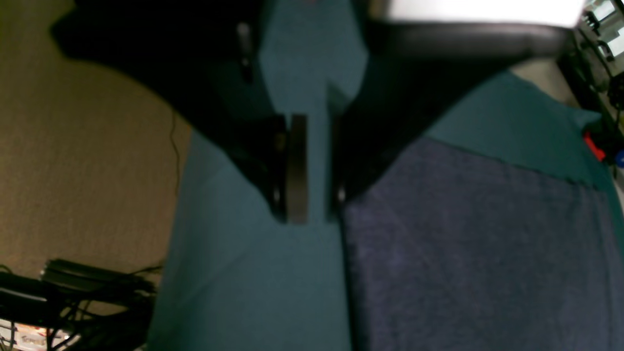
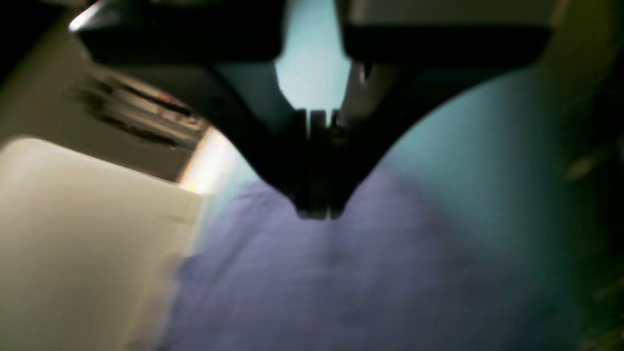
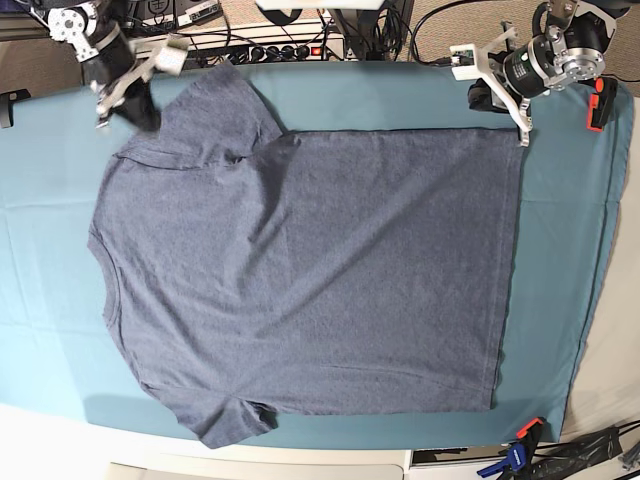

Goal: Fold the T-shirt properly
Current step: 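Move right gripper to shoulder edge, left gripper to hem corner, then lower both grippers and pinch the shirt's side edge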

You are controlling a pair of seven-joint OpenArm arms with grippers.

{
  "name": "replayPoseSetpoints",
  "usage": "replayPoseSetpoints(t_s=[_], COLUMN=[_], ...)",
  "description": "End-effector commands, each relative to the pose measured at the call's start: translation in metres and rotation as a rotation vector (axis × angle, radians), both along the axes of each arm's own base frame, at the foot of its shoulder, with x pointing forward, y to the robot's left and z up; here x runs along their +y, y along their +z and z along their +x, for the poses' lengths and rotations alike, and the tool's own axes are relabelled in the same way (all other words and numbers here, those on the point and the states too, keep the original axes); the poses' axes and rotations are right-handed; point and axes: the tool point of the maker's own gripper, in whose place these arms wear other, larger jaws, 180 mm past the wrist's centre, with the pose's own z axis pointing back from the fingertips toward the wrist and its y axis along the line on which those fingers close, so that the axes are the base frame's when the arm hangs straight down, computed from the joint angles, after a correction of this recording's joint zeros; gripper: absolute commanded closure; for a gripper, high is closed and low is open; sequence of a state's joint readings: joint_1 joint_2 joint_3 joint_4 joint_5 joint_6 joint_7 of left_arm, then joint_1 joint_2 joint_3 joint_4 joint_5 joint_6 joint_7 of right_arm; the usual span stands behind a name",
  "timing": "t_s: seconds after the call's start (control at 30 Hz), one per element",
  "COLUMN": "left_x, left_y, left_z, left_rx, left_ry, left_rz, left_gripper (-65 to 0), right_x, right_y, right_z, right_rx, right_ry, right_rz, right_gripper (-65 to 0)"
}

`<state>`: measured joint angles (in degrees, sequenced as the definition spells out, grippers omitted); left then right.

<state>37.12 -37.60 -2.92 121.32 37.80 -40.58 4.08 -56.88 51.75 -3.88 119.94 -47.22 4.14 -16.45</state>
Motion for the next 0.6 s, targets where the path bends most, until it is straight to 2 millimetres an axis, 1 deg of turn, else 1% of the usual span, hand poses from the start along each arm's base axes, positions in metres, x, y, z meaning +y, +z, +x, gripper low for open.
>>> replayPoseSetpoints(t_s=[0.0,0.07,0.13,0.17,0.2,0.23,0.3,0.33,0.43,0.5,0.57], left_x=[-0.002,-0.002,-0.002,-0.002,-0.002,-0.002,-0.002,-0.002,-0.002,-0.002,-0.002], left_y=[0.006,0.006,0.006,0.006,0.006,0.006,0.006,0.006,0.006,0.006,0.006], left_z=[0.002,0.002,0.002,0.002,0.002,0.002,0.002,0.002,0.002,0.002,0.003], left_rx=[-0.017,-0.017,-0.017,-0.017,-0.017,-0.017,-0.017,-0.017,-0.017,-0.017,-0.02], left_ry=[-0.01,-0.01,-0.01,-0.01,-0.009,-0.009,-0.009,-0.009,-0.009,-0.009,-0.008], left_rz=[-0.015,-0.015,-0.015,-0.015,-0.015,-0.015,-0.015,-0.015,-0.015,-0.015,-0.016], left_gripper=[-8.3,-8.3,-8.3,-8.3,-8.3,-8.3,-8.3,-8.3,-9.1,-13.2,-18.7], right_x=[0.0,-0.004,-0.004,-0.004,-0.004,-0.004,-0.004,-0.003,-0.002,-0.002,-0.002], right_y=[0.003,-0.005,-0.006,-0.006,-0.006,-0.006,-0.006,-0.006,-0.004,-0.002,-0.002], right_z=[0.001,-0.007,-0.01,-0.01,-0.01,-0.01,-0.01,-0.01,-0.008,-0.007,-0.006], right_rx=[0.001,0.057,0.066,0.067,0.067,0.066,0.067,0.066,0.052,0.043,0.042], right_ry=[0.01,0.006,0.006,0.007,0.007,0.006,0.005,0.001,-0.007,-0.008,-0.008], right_rz=[-0.012,-0.044,-0.044,-0.043,-0.043,-0.043,-0.039,-0.032,-0.014,-0.01,-0.01], right_gripper=[-1.4,-1.4,-1.6,-2.8,-5.7,-10.0,-22.0,-25.2,-25.7,-25.7,-25.7])
